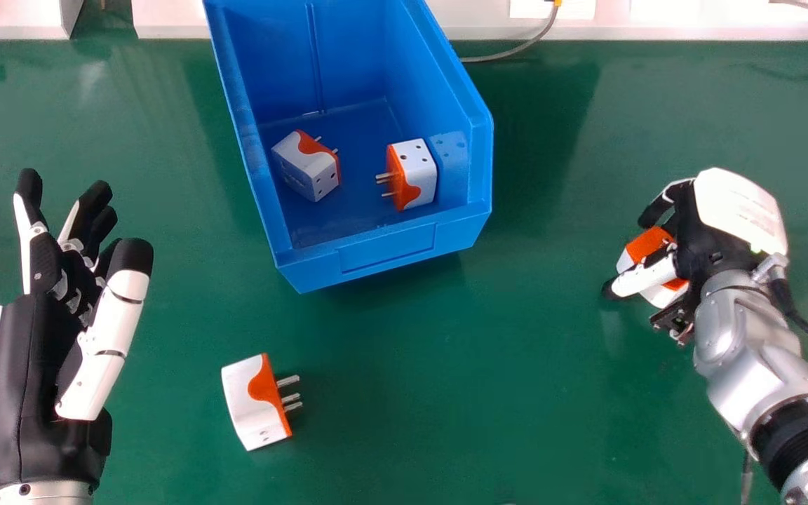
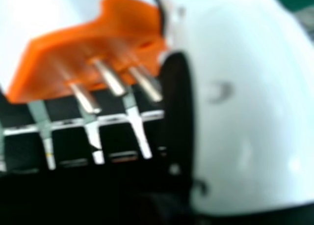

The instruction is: Pick all objects and put in blue box

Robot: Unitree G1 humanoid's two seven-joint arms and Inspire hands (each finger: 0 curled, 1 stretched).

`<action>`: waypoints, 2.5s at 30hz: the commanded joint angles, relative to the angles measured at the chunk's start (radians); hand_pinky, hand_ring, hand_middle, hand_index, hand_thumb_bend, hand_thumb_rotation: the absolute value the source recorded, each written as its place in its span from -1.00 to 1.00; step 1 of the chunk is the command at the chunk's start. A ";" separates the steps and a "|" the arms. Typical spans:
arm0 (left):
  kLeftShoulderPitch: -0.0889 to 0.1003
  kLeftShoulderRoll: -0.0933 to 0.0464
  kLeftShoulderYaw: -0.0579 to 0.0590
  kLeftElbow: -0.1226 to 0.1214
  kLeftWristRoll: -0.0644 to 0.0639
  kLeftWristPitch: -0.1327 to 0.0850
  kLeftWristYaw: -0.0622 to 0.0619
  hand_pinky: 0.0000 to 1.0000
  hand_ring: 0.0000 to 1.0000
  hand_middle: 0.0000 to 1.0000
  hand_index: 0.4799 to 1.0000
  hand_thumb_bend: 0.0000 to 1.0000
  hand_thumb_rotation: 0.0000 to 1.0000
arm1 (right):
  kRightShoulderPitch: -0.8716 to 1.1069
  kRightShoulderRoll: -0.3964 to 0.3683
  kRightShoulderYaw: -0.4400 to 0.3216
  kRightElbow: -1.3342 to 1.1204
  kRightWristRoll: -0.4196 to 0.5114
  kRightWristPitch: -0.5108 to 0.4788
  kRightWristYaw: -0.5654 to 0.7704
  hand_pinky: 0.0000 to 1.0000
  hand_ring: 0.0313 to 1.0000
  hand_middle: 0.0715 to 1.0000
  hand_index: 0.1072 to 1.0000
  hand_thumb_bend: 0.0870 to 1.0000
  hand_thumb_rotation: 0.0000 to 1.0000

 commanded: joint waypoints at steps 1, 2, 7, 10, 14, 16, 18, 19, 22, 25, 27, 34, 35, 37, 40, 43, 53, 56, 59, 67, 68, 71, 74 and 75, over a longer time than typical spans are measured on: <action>0.002 0.002 0.006 -0.031 -0.013 0.004 0.000 0.83 0.90 0.89 0.67 0.06 0.19 | 0.024 -0.014 -0.021 0.013 0.012 -0.010 -0.028 -0.30 -0.14 -0.10 -0.09 -0.08 -0.99; 0.002 0.002 0.006 -0.033 -0.011 0.006 0.000 0.83 0.90 0.89 0.67 0.05 0.19 | 0.026 -0.014 -0.026 0.014 0.017 -0.020 -0.030 -0.34 -0.19 -0.12 -0.08 -0.08 -0.99; -0.002 0.003 0.006 -0.041 -0.004 0.015 0.005 0.85 0.91 0.90 0.71 0.04 0.21 | 0.027 -0.001 -0.057 0.006 0.053 -0.038 -0.039 -0.32 -0.16 -0.05 -0.14 -0.12 -0.70; -0.003 0.003 0.006 -0.043 -0.002 0.016 0.006 0.84 0.90 0.89 0.70 0.05 0.20 | 0.023 0.011 -0.080 0.004 0.078 -0.035 -0.041 -0.36 -0.20 -0.08 -0.14 -0.12 -0.69; -0.001 0.001 0.004 -0.055 0.001 0.024 0.009 0.83 0.90 0.89 0.68 0.02 0.19 | 0.021 0.022 -0.094 -0.001 0.087 -0.036 -0.055 -0.40 -0.25 -0.12 -0.15 -0.12 -0.70; -0.002 -0.002 0.004 -0.056 0.001 0.023 0.010 0.83 0.89 0.88 0.66 0.00 0.16 | 0.024 0.032 -0.110 -0.015 0.098 -0.037 -0.061 -0.44 -0.30 -0.16 -0.15 -0.12 -0.71; -0.003 -0.003 0.005 -0.055 -0.001 0.024 0.010 0.82 0.89 0.88 0.65 0.00 0.14 | 0.026 0.035 -0.115 -0.028 0.098 -0.044 -0.065 -0.45 -0.31 -0.17 -0.15 -0.13 -0.71; -0.004 -0.003 0.004 -0.055 -0.003 0.024 0.010 0.83 0.89 0.88 0.65 0.00 0.14 | 0.029 0.037 -0.119 -0.036 0.099 -0.050 -0.069 -0.47 -0.34 -0.20 -0.15 -0.13 -0.71; -0.005 -0.001 0.004 -0.055 -0.001 0.027 0.009 0.86 0.91 0.89 0.68 0.01 0.16 | 0.046 0.044 -0.135 -0.083 0.105 -0.064 -0.079 -0.55 -0.44 -0.30 -0.16 -0.13 -0.71; -0.008 -0.002 0.003 -0.051 -0.004 0.026 0.007 0.88 0.92 0.90 0.70 0.01 0.16 | 0.080 0.046 -0.147 -0.154 0.107 -0.091 -0.103 -0.72 -0.67 -0.58 -0.18 -0.13 -0.72; -0.011 -0.003 0.003 -0.047 0.000 0.022 0.007 0.88 0.92 0.91 0.71 0.02 0.17 | 0.104 0.050 -0.162 -0.203 0.120 -0.103 -0.105 -0.77 -0.75 -0.67 -0.18 -0.13 -0.73; -0.018 -0.010 0.002 -0.034 0.006 0.018 0.011 0.88 0.92 0.90 0.70 0.06 0.14 | 0.224 0.069 -0.230 -0.495 0.186 -0.046 -0.021 -0.82 -0.80 -0.72 -0.19 -0.14 -0.73; -0.019 -0.011 0.002 -0.031 0.007 0.016 0.010 0.87 0.91 0.90 0.70 0.07 0.14 | 0.246 0.069 -0.235 -0.542 0.190 -0.041 -0.007 -0.83 -0.81 -0.75 -0.19 -0.14 -0.73; -0.022 -0.011 0.003 -0.024 0.012 0.008 0.008 0.87 0.92 0.90 0.71 0.06 0.14 | 0.294 0.067 -0.241 -0.638 0.195 -0.038 0.017 -0.85 -0.85 -0.81 -0.19 -0.14 -0.73; -0.028 -0.012 0.003 -0.012 0.016 0.000 0.005 0.87 0.92 0.91 0.70 0.05 0.14 | 0.378 0.073 -0.245 -0.802 0.195 -0.013 0.058 -0.88 -0.88 -0.86 -0.19 -0.14 -0.73; -0.035 -0.013 0.002 -0.005 0.020 -0.004 0.007 0.86 0.92 0.91 0.70 0.02 0.15 | 0.460 0.090 -0.242 -0.965 0.192 0.036 0.104 -0.89 -0.89 -0.87 -0.19 -0.14 -0.73; -0.053 -0.022 -0.006 0.014 0.047 -0.018 0.018 0.88 0.92 0.92 0.74 0.10 0.21 | 0.693 0.129 -0.173 -1.319 0.176 0.034 0.221 -0.92 -0.92 -0.90 -0.19 -0.14 -0.72; -0.055 -0.029 -0.011 0.016 0.049 -0.019 0.023 0.85 0.91 0.91 0.72 0.08 0.19 | 0.738 0.138 -0.137 -1.394 0.175 0.040 0.260 -0.92 -0.92 -0.90 -0.19 -0.14 -0.72; -0.057 -0.030 -0.017 0.021 0.058 -0.028 0.029 0.84 0.91 0.91 0.72 0.09 0.20 | 0.747 0.147 -0.097 -1.430 0.159 0.034 0.288 -0.91 -0.91 -0.89 -0.19 -0.14 -0.72; -0.057 -0.036 -0.023 0.031 0.081 -0.049 0.046 0.82 0.90 0.90 0.72 0.06 0.24 | 0.631 0.196 -0.027 -1.359 0.115 -0.014 0.286 -0.89 -0.90 -0.89 -0.19 -0.14 -0.73; -0.056 -0.035 -0.024 0.031 0.079 -0.050 0.047 0.82 0.90 0.90 0.72 0.05 0.24 | 0.609 0.204 -0.020 -1.342 0.105 -0.019 0.281 -0.89 -0.89 -0.88 -0.19 -0.14 -0.73; -0.055 -0.035 -0.025 0.033 0.082 -0.055 0.050 0.85 0.91 0.91 0.73 0.03 0.24 | 0.526 0.238 -0.008 -1.271 0.097 -0.026 0.279 -0.88 -0.88 -0.86 -0.19 -0.14 -0.73; -0.054 -0.037 -0.027 0.035 0.084 -0.057 0.054 0.84 0.90 0.90 0.72 0.05 0.21 | 0.437 0.263 0.000 -1.178 0.090 -0.064 0.259 -0.85 -0.85 -0.81 -0.19 -0.14 -0.72; -0.054 -0.038 -0.028 0.036 0.084 -0.057 0.055 0.84 0.90 0.90 0.72 0.05 0.21 | 0.410 0.268 0.003 -1.147 0.082 -0.078 0.249 -0.86 -0.86 -0.82 -0.19 -0.14 -0.72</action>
